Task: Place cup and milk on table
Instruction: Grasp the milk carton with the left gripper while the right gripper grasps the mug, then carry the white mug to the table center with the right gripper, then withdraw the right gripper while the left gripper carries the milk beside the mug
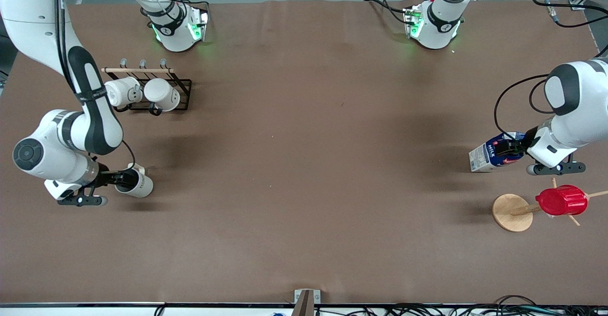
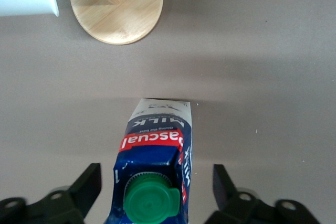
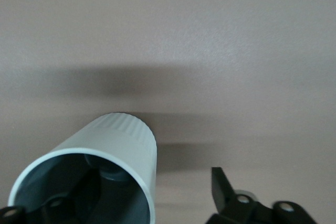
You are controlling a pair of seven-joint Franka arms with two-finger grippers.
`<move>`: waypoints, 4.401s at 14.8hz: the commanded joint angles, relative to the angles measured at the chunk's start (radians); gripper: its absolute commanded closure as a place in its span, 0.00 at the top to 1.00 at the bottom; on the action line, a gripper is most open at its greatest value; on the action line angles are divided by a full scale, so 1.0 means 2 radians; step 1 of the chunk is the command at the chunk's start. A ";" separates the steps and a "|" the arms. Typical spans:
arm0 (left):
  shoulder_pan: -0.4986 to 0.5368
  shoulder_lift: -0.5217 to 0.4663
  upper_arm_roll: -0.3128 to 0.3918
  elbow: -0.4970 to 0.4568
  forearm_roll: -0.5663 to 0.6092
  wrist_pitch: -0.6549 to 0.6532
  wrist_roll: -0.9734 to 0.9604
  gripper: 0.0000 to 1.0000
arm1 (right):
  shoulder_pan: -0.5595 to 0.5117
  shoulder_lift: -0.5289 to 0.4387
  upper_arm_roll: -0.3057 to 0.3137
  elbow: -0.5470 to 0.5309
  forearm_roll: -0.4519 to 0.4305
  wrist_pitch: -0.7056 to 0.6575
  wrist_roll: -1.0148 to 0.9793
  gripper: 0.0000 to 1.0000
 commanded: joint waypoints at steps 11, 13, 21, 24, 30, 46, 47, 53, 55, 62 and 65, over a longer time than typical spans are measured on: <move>-0.001 -0.013 -0.006 0.026 0.006 0.001 0.006 0.02 | 0.055 -0.044 0.014 0.078 0.022 -0.173 0.020 0.00; -0.002 -0.015 -0.010 0.045 0.006 -0.002 0.004 0.02 | 0.082 -0.064 0.039 0.085 0.021 -0.200 0.106 0.00; -0.001 -0.024 -0.081 0.080 0.002 -0.011 -0.005 0.00 | 0.165 -0.039 0.201 0.085 -0.058 -0.129 0.494 0.00; -0.004 -0.029 -0.105 0.079 0.003 -0.015 -0.022 0.00 | 0.192 -0.012 0.228 0.085 -0.087 -0.090 0.570 0.01; -0.014 -0.015 -0.187 0.081 0.009 -0.017 -0.104 0.00 | 0.227 0.028 0.228 0.081 -0.127 -0.041 0.652 0.02; -0.238 0.142 -0.194 0.193 0.087 -0.024 -0.412 0.01 | 0.155 -0.116 0.221 0.081 -0.147 -0.170 0.498 1.00; -0.238 0.140 -0.194 0.194 0.087 -0.036 -0.412 0.01 | 0.147 -0.137 0.208 0.086 -0.146 -0.194 0.467 1.00; -0.250 0.158 -0.193 0.223 0.083 -0.067 -0.445 0.01 | 0.135 -0.212 0.067 0.169 -0.068 -0.333 0.297 1.00; -0.261 0.167 -0.193 0.237 0.085 -0.068 -0.446 0.01 | 0.067 -0.212 0.068 0.211 -0.047 -0.389 0.213 1.00; -0.271 0.160 -0.192 0.237 0.088 -0.073 -0.446 0.01 | 0.030 -0.220 0.022 0.229 -0.031 -0.431 0.118 1.00; -0.272 0.160 -0.191 0.236 0.088 -0.082 -0.446 0.01 | 0.022 -0.225 0.023 0.226 -0.030 -0.438 0.117 1.00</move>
